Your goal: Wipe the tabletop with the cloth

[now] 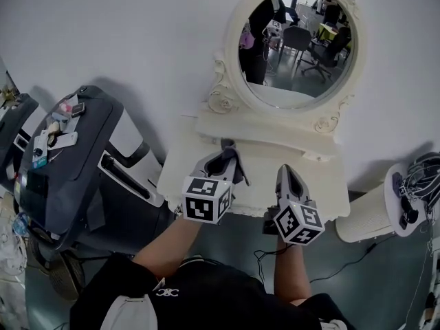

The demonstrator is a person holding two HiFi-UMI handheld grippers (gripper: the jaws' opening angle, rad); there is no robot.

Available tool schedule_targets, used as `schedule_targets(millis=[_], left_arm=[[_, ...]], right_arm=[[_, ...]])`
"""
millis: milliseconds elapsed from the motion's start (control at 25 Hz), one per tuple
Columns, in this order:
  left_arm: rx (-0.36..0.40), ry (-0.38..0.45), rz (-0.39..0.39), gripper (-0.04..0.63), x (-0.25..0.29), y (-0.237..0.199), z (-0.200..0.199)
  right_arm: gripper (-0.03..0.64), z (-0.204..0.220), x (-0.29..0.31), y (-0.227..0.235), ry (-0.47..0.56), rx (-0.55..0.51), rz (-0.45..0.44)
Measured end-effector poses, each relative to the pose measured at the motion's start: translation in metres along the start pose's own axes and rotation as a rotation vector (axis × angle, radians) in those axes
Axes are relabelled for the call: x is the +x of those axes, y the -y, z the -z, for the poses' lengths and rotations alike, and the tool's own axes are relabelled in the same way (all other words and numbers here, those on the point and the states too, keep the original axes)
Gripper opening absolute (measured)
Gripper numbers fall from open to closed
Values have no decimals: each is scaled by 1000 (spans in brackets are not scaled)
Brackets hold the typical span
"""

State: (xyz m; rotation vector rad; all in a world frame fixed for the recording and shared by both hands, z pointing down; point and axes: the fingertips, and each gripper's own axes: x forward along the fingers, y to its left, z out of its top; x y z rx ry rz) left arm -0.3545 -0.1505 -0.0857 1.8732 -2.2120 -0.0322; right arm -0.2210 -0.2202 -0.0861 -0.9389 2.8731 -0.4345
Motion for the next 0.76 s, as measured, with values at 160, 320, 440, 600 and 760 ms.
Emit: schedule_targets(millis=[160,320,440,600,760], left_arm=[[45,20,-37,64,-6,2,1],[72,5,-33,64,-2,17,9],[89,8,-26,64,0,28,9],[103,17,-24,64,3,36,6],[118,25,-21,64,2,41,3]], right_arm=[[3,2,-4,-1,-21,-14,-18],[3,6,-11,8,-46,-11,-20],[3,6,-17,16,-58,-16,-18],[3,4,-21,22,-62,-35,-20],[3,2,-23,20,-71,-66,-23]])
